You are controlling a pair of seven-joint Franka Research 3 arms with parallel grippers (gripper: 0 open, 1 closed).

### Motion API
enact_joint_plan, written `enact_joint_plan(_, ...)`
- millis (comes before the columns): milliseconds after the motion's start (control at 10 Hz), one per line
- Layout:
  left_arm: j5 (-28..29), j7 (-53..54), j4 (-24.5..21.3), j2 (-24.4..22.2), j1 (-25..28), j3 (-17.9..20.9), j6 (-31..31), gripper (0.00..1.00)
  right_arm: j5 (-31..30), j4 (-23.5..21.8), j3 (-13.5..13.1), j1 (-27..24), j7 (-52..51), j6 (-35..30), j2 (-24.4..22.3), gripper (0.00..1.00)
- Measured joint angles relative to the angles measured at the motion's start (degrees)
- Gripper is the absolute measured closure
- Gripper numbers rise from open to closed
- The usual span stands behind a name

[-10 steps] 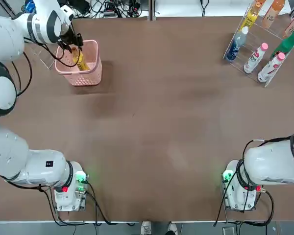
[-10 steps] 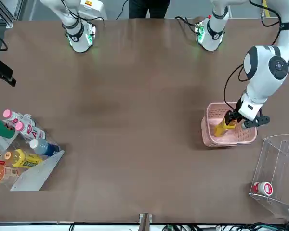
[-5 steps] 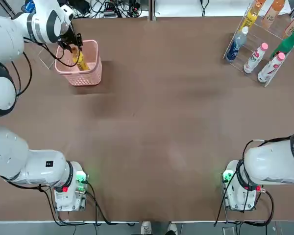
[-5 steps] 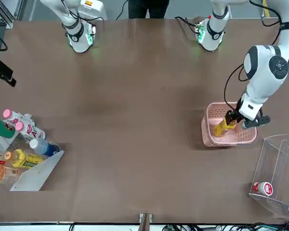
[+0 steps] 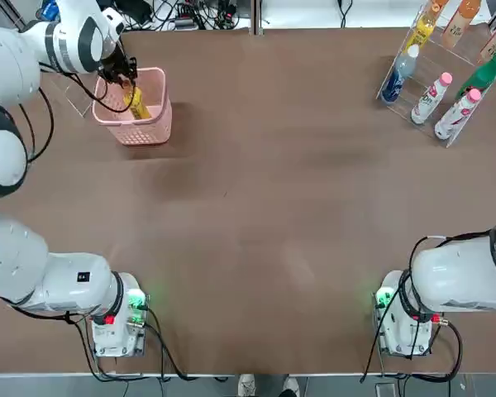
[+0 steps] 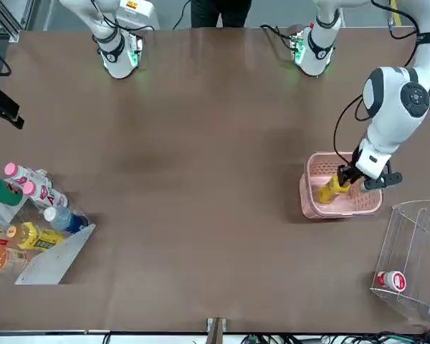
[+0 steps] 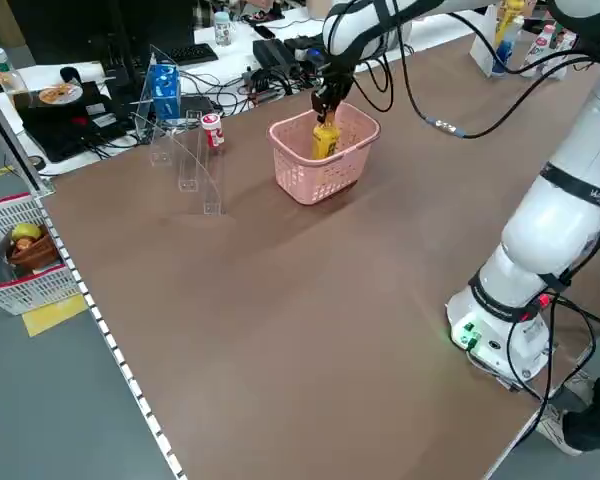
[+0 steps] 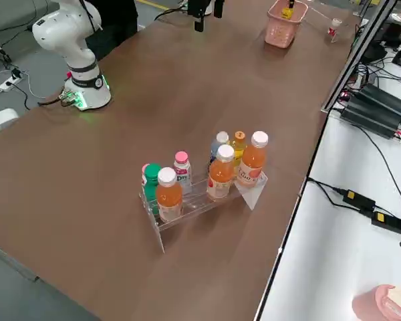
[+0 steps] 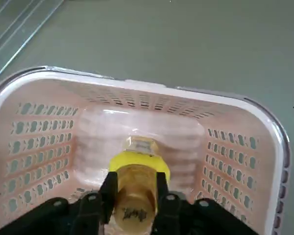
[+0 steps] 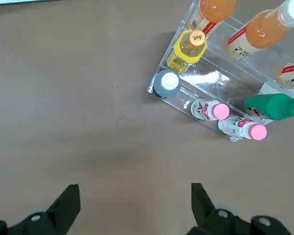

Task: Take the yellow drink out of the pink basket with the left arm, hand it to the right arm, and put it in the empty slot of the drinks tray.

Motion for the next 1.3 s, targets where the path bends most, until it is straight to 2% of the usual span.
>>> enact_joint_plan(100,0.0,0.0,0.0,0.0,0.0,0.0,0.0,0.67,0.0,0.0,0.0,0.0,0.0,0.0,0.0,0.00)
enact_joint_plan(900,0.0,0.1,0.1,-0.3,0.0,0.0,-0.1,0.67,0.0,0.0,0.0,0.0,0.0,0.0,0.0,0.00)
enact_joint_plan(1100,0.0,0.1,1.7,-0.7,0.0,0.0,-2.0,0.67,0.0,0.0,0.0,0.0,0.0,0.0,0.0,0.00)
enact_joint_plan(1300,0.0,0.1,5.3,-1.2,0.0,0.0,-6.9,0.67,0.0,0.0,0.0,0.0,0.0,0.0,0.0,0.00)
